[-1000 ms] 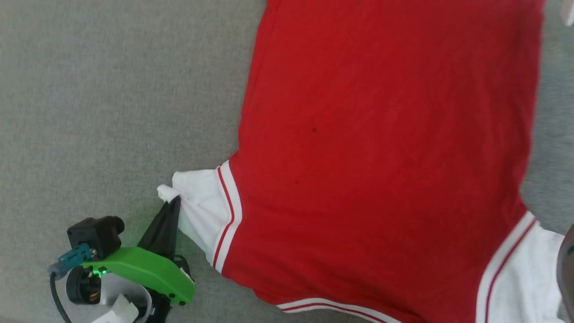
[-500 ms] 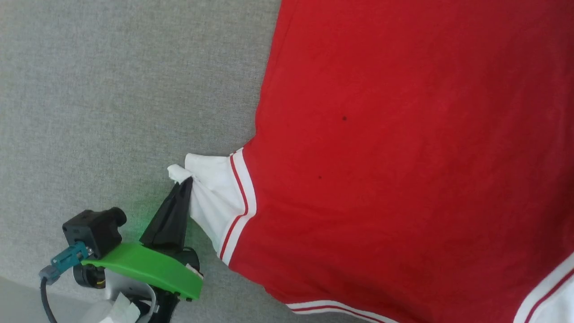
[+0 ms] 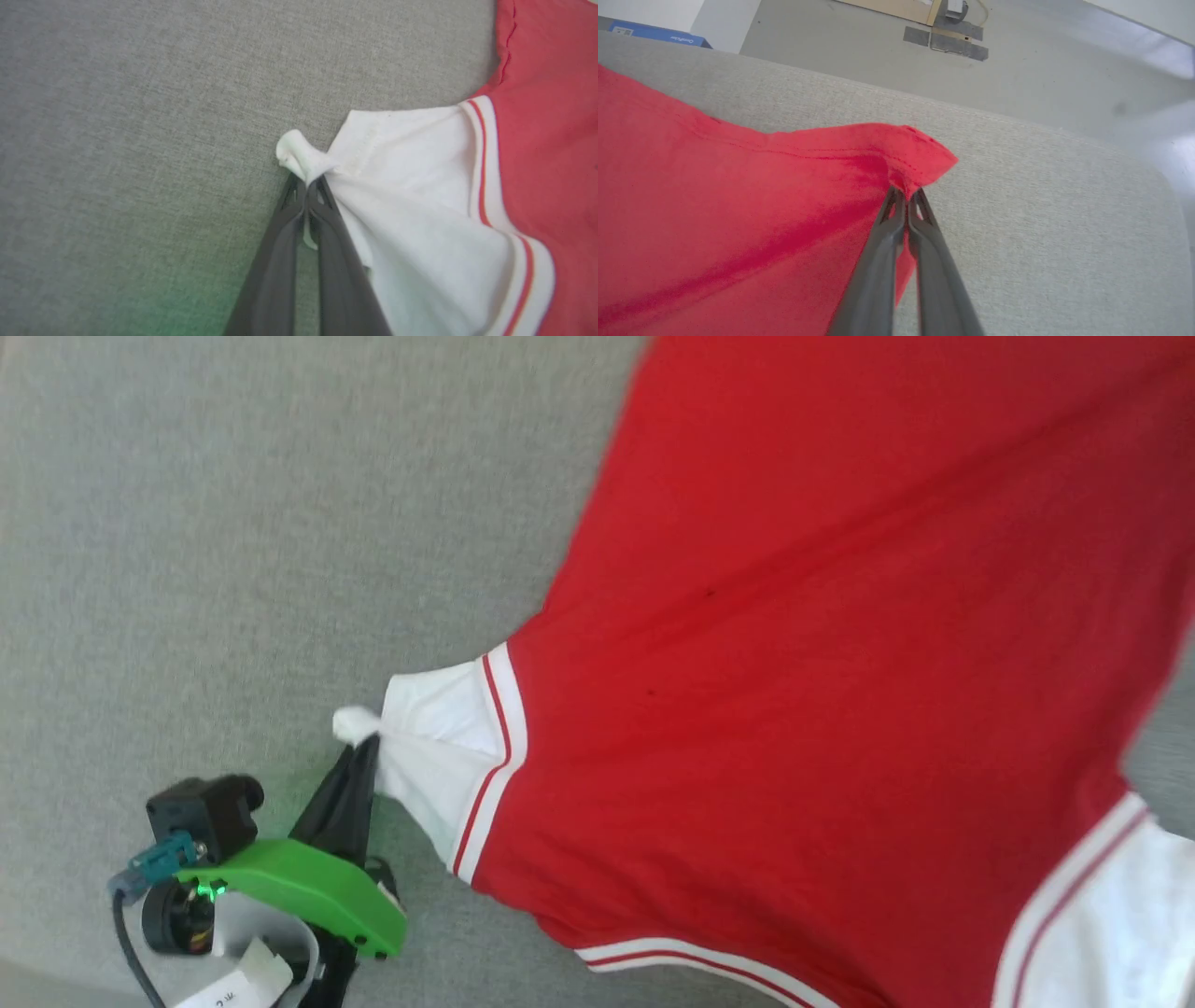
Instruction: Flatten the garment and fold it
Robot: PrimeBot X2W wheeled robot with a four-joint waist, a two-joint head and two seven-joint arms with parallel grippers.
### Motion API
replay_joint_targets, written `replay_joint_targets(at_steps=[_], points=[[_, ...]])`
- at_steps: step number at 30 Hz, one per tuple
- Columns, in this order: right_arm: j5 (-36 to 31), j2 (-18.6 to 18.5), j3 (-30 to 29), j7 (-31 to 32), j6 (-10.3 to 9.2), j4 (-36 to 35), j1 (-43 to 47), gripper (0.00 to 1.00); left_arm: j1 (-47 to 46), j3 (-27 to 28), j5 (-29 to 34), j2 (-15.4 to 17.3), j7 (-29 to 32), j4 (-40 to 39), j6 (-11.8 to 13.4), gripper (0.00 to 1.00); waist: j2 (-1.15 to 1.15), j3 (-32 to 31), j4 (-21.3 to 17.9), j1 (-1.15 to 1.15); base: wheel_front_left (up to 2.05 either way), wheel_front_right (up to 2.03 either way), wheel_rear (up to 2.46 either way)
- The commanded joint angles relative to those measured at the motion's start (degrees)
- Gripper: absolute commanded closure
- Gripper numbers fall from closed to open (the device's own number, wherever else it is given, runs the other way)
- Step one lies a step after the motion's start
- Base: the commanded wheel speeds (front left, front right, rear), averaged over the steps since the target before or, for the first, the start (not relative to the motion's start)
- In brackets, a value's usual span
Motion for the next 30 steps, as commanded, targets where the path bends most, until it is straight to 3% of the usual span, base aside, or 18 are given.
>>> replay_joint_targets(at_steps=[1,4,7,13,19,27,28,29,30], points=[[1.9,-1.7,-0.4,-0.2,-0.08,-1.6,3.4,1.0,1.4,-0.5,0.1,0.7,0.9,1.3,0.7,1.0,0.0,-7.7,-5.1,-0.01,0.0,0.0,0.0],[7.4,-4.7,-2.2,-0.5,-0.08,-5.7,12.1,1.0,2.4,-0.5,0.2,0.9,1.3,1.5,1.6,1.0,0.0,-11.2,-7.5,-0.01,0.0,0.0,0.0],[11.1,-4.8,-5.0,-0.8,-0.08,-9.2,21.4,1.0,3.4,-0.7,0.2,0.9,1.6,1.5,2.3,1.0,0.0,-13.6,-9.5,-0.01,0.0,0.0,0.0],[14.7,4.1,-9.2,-2.0,-0.08,-16.2,41.7,1.0,5.3,-0.7,-0.2,0.8,2.0,1.7,3.7,1.0,0.0,-17.2,-12.8,-0.01,0.0,0.0,0.0],[15.7,12.7,-6.6,-6.7,-0.08,-15.3,57.9,1.0,6.2,-1.1,-0.3,0.9,2.4,2.0,4.1,1.0,0.0,-19.6,-13.7,-0.01,0.0,0.0,0.0],[16.3,16.7,-1.8,-12.2,-0.08,-8.5,66.0,1.0,6.5,-2.1,-0.3,0.8,3.2,2.7,4.3,1.0,0.0,-22.1,-13.4,-0.01,0.0,0.0,0.0],[16.4,16.8,-2.1,-14.3,-0.08,-8.6,65.6,0.65,6.7,-2.1,-0.3,0.7,3.2,2.9,4.3,1.0,0.0,-22.6,-13.4,-0.01,0.0,0.0,0.0],[16.7,16.9,-2.5,-15.9,-0.08,-8.8,65.4,0.0,6.8,-2.2,-0.4,0.7,3.2,3.0,4.4,1.0,0.0,-22.9,-13.4,-0.01,0.0,0.0,0.0],[17.4,17.0,-3.4,-18.1,-0.08,-9.4,64.9,0.0,7.0,-2.3,-0.4,0.6,3.3,3.1,4.5,1.0,0.0,-23.4,-13.3,-0.01,0.0,0.0,0.0]])
